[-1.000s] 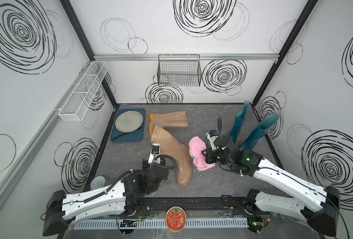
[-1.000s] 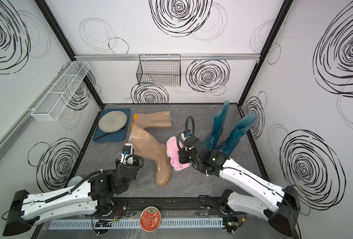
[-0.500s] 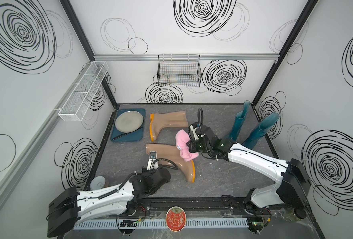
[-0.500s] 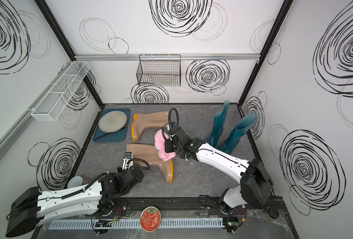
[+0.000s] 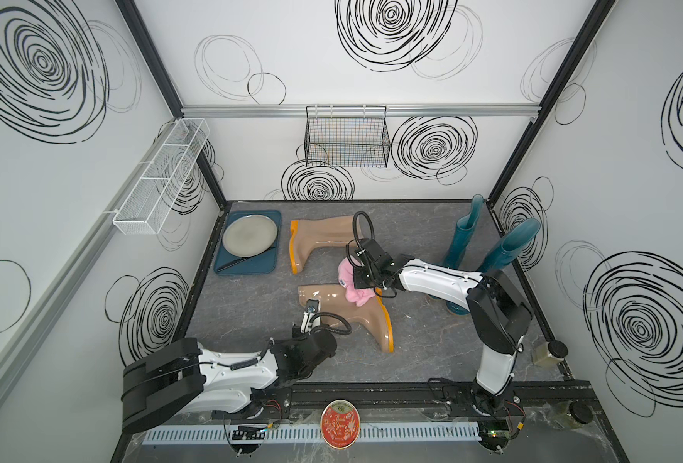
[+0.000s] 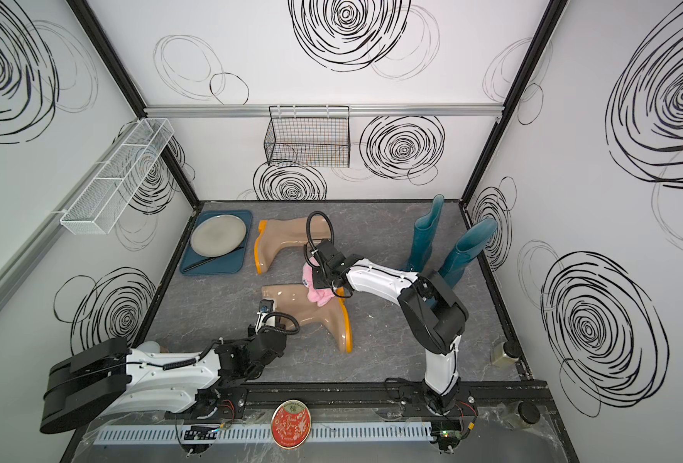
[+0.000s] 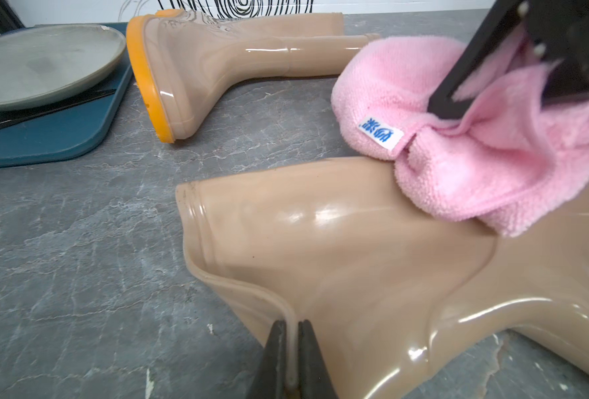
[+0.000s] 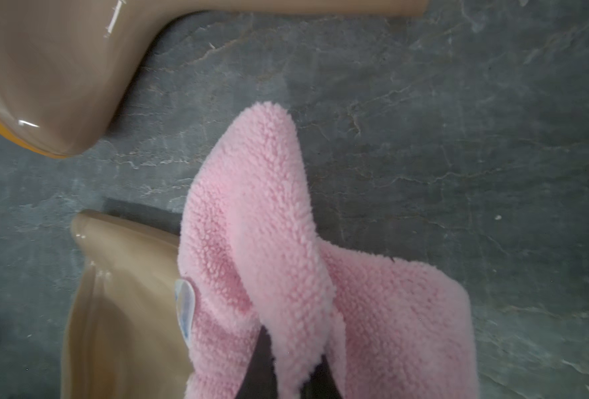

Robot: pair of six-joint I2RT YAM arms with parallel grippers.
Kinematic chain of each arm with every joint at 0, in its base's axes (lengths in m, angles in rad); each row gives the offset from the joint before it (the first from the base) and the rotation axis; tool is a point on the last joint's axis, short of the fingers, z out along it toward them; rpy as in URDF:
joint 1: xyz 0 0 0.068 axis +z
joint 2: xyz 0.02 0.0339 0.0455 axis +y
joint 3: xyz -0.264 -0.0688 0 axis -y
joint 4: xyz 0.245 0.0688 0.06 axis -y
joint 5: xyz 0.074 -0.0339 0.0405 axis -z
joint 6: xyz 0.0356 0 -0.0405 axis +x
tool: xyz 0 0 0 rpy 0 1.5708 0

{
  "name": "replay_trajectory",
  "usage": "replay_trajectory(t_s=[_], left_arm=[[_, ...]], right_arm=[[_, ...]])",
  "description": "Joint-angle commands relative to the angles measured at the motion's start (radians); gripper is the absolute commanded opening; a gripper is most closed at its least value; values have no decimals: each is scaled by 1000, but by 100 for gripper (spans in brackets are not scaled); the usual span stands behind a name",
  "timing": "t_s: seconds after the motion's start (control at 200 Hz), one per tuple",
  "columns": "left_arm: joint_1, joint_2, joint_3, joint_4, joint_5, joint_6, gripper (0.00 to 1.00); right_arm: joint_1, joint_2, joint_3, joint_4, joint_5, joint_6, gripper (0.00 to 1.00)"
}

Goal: Wipe the rubber boots with a cloth
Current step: Wipe the dirt off the rubber boot.

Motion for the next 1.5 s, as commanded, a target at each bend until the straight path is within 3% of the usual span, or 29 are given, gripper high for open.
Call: replay_trajectory(t_s=[0.0,0.17,0.33,0.52,0.61,0.731,0.891,1.021,1.176,1.346,1.491], left_arm=[[31,13,-16,163,42,32,0],[67,28,-49,236,89,34,0],[70,82,-66,273,101,17,0],[69,91,-116,338,97,-26,0],[67,98,-131,355,102,-34,0],[69,99,-143,375,107,-20,0],[76,83,-156,388,117,-2,0],[85,63,-170,398,132,1,0],[92,41,-190,418,139,-6,0],[93,49,-194,434,143,-6,0],[94,67,-203,466,150,-17,0]], right_arm=[[28,-92,-116,-42,88,16,0],[-5,-192,-278,17,135,39,0],[-154,-74,-133,-45,45,17,0],[-223,20,-86,-48,86,20,0],[-210,-6,-38,-93,100,4,0],[-112,-112,-29,-122,131,-8,0],[-8,-255,-162,-51,144,24,0],[-58,-252,-281,32,100,79,0],[-188,-143,-230,-4,-11,56,0],[-198,-108,-142,-99,117,-6,0],[-64,-237,-140,-141,217,-44,0]])
